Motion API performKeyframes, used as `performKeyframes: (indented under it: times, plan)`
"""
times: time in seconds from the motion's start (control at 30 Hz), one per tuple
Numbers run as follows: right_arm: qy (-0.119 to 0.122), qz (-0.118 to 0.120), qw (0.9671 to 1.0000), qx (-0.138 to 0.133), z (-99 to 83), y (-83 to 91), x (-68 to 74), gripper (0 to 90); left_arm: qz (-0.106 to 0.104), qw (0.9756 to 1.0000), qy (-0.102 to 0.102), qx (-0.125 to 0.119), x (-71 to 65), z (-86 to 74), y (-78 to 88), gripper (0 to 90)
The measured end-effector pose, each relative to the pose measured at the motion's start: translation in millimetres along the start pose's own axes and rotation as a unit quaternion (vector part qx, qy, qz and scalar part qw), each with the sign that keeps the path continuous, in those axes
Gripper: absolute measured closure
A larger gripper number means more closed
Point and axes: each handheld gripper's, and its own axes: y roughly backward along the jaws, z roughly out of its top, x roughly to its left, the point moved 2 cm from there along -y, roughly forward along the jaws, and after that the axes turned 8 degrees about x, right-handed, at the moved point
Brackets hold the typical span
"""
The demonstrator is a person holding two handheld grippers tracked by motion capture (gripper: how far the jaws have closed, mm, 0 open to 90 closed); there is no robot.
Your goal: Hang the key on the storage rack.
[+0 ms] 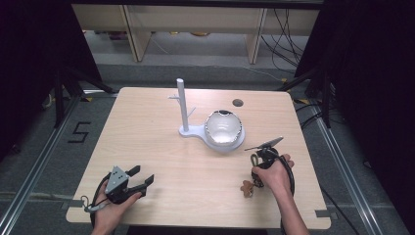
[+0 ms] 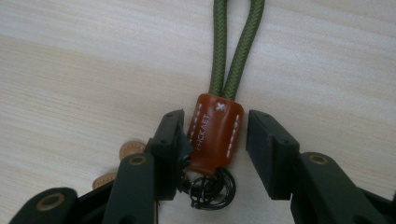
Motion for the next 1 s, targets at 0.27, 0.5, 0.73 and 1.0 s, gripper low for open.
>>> performKeyframes:
  times: [0.27, 0.5, 0.73, 1.0]
  plan:
    - [-0.007, -0.023, 0.9995, 0.023, 3.2, -0.9, 5.1, 59.9, 0.0, 1.0, -0.008, 0.001, 0.4, 0.5, 0.1, 33.3]
    - [0.004, -0.028, 0.9993, 0.026, 2.4, 0.4, 5.4, 67.3, 0.0, 1.0, -0.006, 0.001, 0.6, 0.4, 0.2, 33.3]
    - [-0.004, -0.016, 0.9998, 0.015, -0.9, 0.3, 0.0, 68.1, 0.001, 1.0, -0.008, 0.0, 0.3, 0.4, 0.3, 33.4]
    - [0.007, -0.006, 0.9997, -0.025, -11.0, 2.9, -0.5, 68.2, 0.0, 1.0, 0.004, -0.001, -0.4, -0.1, 0.0, 33.4]
